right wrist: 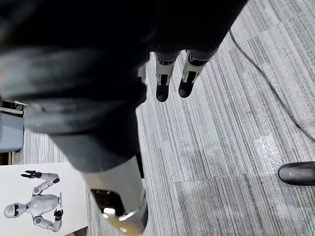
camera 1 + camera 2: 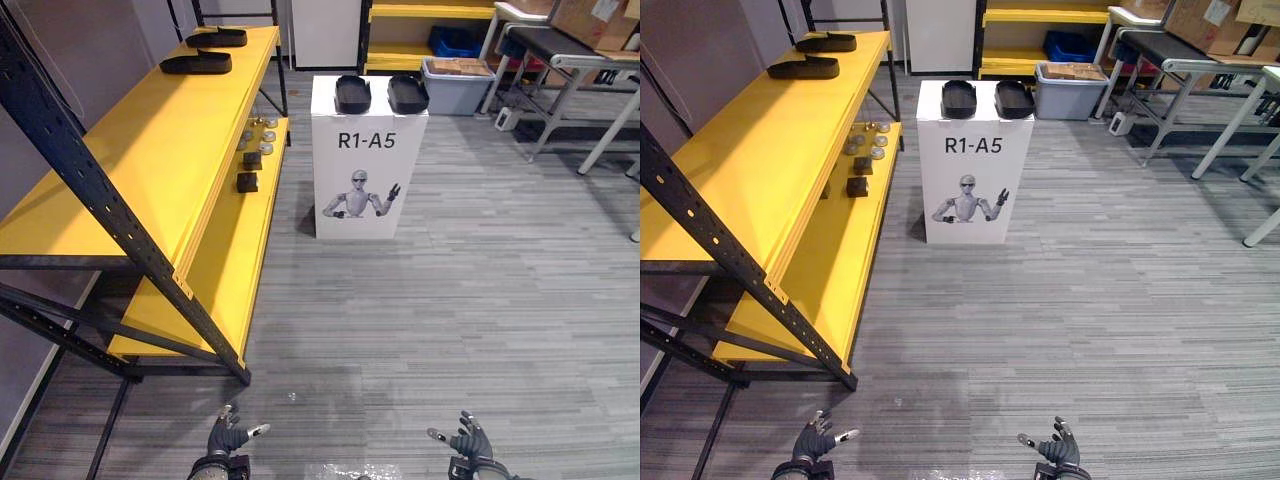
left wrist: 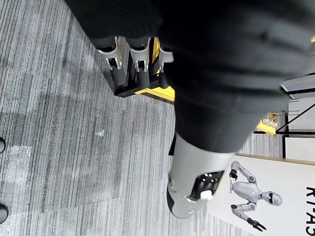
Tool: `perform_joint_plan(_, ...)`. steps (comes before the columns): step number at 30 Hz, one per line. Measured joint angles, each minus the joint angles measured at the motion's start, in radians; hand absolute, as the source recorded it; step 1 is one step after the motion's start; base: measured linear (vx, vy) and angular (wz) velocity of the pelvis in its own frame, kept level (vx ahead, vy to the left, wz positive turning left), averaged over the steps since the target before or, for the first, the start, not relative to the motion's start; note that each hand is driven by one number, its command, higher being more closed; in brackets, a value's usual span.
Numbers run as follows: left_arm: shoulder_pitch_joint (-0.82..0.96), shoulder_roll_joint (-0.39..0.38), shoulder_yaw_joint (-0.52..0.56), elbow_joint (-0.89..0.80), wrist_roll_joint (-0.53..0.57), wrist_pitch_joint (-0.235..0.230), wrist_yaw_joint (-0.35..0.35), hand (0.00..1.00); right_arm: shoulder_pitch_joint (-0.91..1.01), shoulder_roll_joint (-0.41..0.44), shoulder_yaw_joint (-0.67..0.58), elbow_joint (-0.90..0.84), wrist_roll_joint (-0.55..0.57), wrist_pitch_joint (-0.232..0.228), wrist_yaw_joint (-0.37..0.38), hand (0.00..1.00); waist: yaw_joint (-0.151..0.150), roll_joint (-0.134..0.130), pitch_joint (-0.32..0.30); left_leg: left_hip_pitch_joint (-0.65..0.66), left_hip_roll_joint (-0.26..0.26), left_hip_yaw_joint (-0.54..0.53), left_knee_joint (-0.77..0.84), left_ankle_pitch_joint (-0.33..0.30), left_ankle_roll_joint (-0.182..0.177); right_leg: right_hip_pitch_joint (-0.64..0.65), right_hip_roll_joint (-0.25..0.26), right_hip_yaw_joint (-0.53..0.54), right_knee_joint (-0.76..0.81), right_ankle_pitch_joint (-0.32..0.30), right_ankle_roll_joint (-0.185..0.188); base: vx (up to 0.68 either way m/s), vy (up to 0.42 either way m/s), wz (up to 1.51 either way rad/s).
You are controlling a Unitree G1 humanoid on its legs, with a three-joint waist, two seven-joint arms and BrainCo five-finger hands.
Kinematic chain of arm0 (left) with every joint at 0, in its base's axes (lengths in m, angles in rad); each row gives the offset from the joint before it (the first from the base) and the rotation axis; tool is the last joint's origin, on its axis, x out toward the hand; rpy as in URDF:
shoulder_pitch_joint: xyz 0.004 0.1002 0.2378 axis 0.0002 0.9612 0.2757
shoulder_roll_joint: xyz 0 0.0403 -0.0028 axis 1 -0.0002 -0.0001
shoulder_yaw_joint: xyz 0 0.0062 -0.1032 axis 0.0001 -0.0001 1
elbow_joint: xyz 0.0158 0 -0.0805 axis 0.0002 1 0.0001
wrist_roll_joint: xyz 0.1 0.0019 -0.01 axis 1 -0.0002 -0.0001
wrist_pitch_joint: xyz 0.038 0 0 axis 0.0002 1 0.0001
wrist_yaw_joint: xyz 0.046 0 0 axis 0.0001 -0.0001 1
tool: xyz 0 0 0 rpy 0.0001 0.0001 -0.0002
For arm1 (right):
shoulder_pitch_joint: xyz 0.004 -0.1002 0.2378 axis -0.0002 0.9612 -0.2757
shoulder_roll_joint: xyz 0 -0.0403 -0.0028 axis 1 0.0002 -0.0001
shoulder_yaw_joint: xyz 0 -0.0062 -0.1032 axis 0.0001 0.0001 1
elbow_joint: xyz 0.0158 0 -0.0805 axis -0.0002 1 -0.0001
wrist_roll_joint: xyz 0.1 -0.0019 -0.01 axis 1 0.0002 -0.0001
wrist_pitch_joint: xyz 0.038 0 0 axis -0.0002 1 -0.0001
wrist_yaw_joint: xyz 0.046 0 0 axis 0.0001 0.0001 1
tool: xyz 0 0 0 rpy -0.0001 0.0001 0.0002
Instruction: Walk over and take plastic housings, then place them on the shelf
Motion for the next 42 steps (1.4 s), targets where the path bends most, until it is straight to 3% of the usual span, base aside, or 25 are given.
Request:
perform_joint_plan(8,0.013,-0.011,0.0,-0.062,-0.001,0.003,0.003,0.0,-0.021,-0.001,-0.005,0.0,0.038,0.0,-0.005,0.0,0.005,0.01,0.006,-0.026,0.004,0.025,0.017,-0.016,0.014,-0.026,0.004,0.024,-0.004,0.005,0.0,0.01,0.019,-0.09)
perform_joint_plan(12,0.013,-0.033,-0.001,-0.115,-0.002,0.003,0.005,0.0,-0.059,-0.013,-0.021,0.0,0.038,0.001,-0.008,0.0,0.005,0.047,0.022,-0.081,0.016,0.051,0.124,-0.095,0.03,-0.058,0.012,0.053,0.036,-0.02,0.025,0.04,0.081,-0.23)
perform_joint_plan(14,0.009,-0.041,-0.002,-0.132,-0.002,0.003,0.004,0.0,-0.079,-0.025,-0.042,0.0,0.038,0.001,-0.011,0.0,0.003,0.063,0.034,-0.104,0.015,0.06,0.182,-0.137,0.04,-0.128,0.002,0.056,0.188,-0.099,0.054,0.06,0.112,-0.13)
perform_joint_plan(16,-0.002,-0.037,-0.004,-0.139,-0.003,0.003,0.005,0.0,-0.091,-0.029,-0.04,-0.004,0.039,0.001,-0.018,0.0,0.002,0.064,0.063,-0.078,0.001,0.06,0.214,-0.176,0.064,-0.273,-0.03,0.039,0.52,-0.185,0.095,0.14,0.141,0.0)
perform_joint_plan(17,-0.003,-0.032,-0.011,-0.139,-0.003,0.004,0.007,0.0,-0.088,-0.027,-0.038,-0.005,0.04,0.002,-0.02,0.0,-0.001,0.062,0.074,-0.059,-0.007,0.051,0.215,-0.184,0.069,-0.317,-0.051,0.006,0.634,-0.206,0.097,0.19,0.115,0.14)
perform_joint_plan(19,-0.002,-0.024,-0.03,-0.139,-0.004,0.005,0.012,0.0,-0.083,-0.028,-0.038,-0.005,0.05,0.003,-0.024,0.0,0.0,0.06,0.076,-0.032,-0.011,0.043,0.212,-0.205,0.075,-0.377,-0.08,-0.037,0.685,-0.224,0.088,0.29,0.064,0.2)
perform_joint_plan(22,-0.035,-0.016,-0.041,-0.14,-0.039,0.005,0.025,0.0,-0.115,-0.036,-0.019,-0.01,0.059,0.003,-0.027,0.0,-0.024,0.06,0.111,0.056,0.001,0.001,0.158,-0.225,0.064,-0.455,-0.081,-0.066,0.48,-0.199,0.075,0.37,-0.033,0.43)
perform_joint_plan(23,-0.053,-0.017,-0.042,-0.139,-0.041,0.005,0.029,0.0,-0.129,-0.041,-0.02,-0.01,0.059,0.003,-0.029,0.0,-0.038,0.065,0.121,0.092,0.022,-0.021,0.12,-0.226,0.041,-0.468,-0.078,-0.081,0.371,-0.113,0.068,0.47,-0.142,0.72)
perform_joint_plan(25,-0.073,-0.015,-0.046,-0.14,-0.041,0.003,0.037,0.0,-0.135,-0.047,-0.019,-0.01,0.059,0.002,-0.029,0.0,-0.051,0.062,0.118,0.126,0.05,-0.046,0.084,-0.227,0.004,-0.462,-0.076,-0.111,0.299,0.038,0.055,0.53,-0.198,0.52)
perform_joint_plan(26,-0.092,-0.016,-0.051,-0.134,-0.041,0.003,0.042,0.0,-0.162,-0.061,-0.022,-0.005,0.059,0.003,-0.032,0.0,-0.042,0.073,0.116,0.128,0.088,-0.047,0.073,-0.215,-0.038,-0.478,-0.062,-0.145,0.357,0.058,-0.036,0.59,-0.271,0.23)
perform_joint_plan(28,-0.115,-0.023,-0.062,-0.13,-0.041,0.003,0.041,0.0,-0.194,-0.078,-0.026,-0.004,0.059,0.003,-0.034,0.0,-0.053,0.072,0.117,0.132,0.095,-0.047,0.076,-0.158,-0.097,-0.518,-0.08,-0.163,0.476,0.003,-0.081,0.56,-0.295,0.24)
perform_joint_plan(29,-0.124,-0.041,-0.062,-0.128,-0.041,0.002,0.044,0.0,-0.198,-0.088,-0.019,-0.011,0.058,0.0,-0.035,0.0,-0.067,0.076,0.116,0.13,0.101,-0.041,0.146,-0.127,-0.091,-0.541,-0.079,-0.191,0.558,-0.045,-0.049,0.44,-0.309,0.28)
perform_joint_plan(30,-0.107,-0.041,-0.059,-0.122,-0.042,0.001,0.044,0.0,-0.183,-0.086,-0.003,-0.01,0.058,0.001,-0.037,0.0,-0.071,0.064,0.099,0.085,0.101,-0.02,0.323,-0.109,-0.082,-0.445,-0.075,-0.203,0.453,-0.11,-0.079,0.43,-0.318,0.07)
perform_joint_plan(32,-0.104,-0.053,-0.057,-0.116,-0.042,0.002,0.044,0.0,-0.183,-0.089,0.02,-0.006,0.058,0.001,-0.04,0.0,-0.057,0.088,0.103,-0.031,0.16,0.012,0.609,-0.059,-0.058,-0.357,-0.015,-0.19,0.368,-0.111,-0.094,0.48,-0.271,-0.31)
perform_joint_plan(33,-0.101,-0.054,-0.046,-0.114,-0.042,0.002,0.044,0.0,-0.179,-0.065,0.025,0.006,0.058,0.002,-0.044,0.0,-0.046,0.08,0.109,-0.101,0.189,0.037,0.778,-0.084,-0.04,-0.263,0.022,-0.168,0.294,-0.108,-0.103,0.61,-0.274,-0.54)
perform_joint_plan(35,-0.083,-0.059,-0.041,-0.116,-0.049,0.002,0.044,0.0,-0.158,-0.04,0.037,0.004,0.059,0.002,-0.045,0.0,-0.018,0.054,0.122,-0.179,0.173,0.04,0.9,-0.122,-0.023,-0.114,0.033,-0.133,0.201,-0.108,-0.109,0.49,-0.178,-0.55)
perform_joint_plan(38,-0.051,-0.076,-0.04,-0.139,-0.058,0.002,0.043,0.0,-0.165,-0.038,0.035,0.003,0.059,0.002,-0.045,0.0,0.013,0.048,0.124,-0.342,0.109,0.058,0.783,-0.156,-0.035,0.033,0.032,-0.061,0.083,-0.107,-0.107,0.5,-0.054,-0.66)
perform_joint_plan(39,-0.046,-0.082,-0.04,-0.14,-0.059,0.003,0.043,0.0,-0.164,-0.035,0.027,0.001,0.06,0.002,-0.045,0.0,0.024,0.044,0.127,-0.378,0.077,0.059,0.636,-0.153,-0.038,0.082,0.026,-0.047,0.046,-0.113,-0.096,0.35,0.03,-0.46)
perform_joint_plan(41,-0.039,-0.102,-0.04,-0.14,-0.058,0.003,0.042,0.0,-0.162,-0.037,0.014,0.002,0.06,0.002,-0.044,0.0,0.032,0.056,0.121,-0.387,0.025,0.044,0.332,-0.077,-0.06,0.147,0.027,-0.028,0.004,-0.134,-0.063,0.48,0.081,-0.38)
perform_joint_plan(42,-0.034,-0.109,-0.04,-0.138,-0.058,0.004,0.041,0.0,-0.162,-0.038,0.014,0.004,0.059,0.002,-0.044,0.0,0.037,0.059,0.118,-0.389,0.009,0.036,0.235,0.05,-0.017,0.182,0.03,-0.01,-0.019,-0.155,-0.036,0.57,0.129,-0.57)
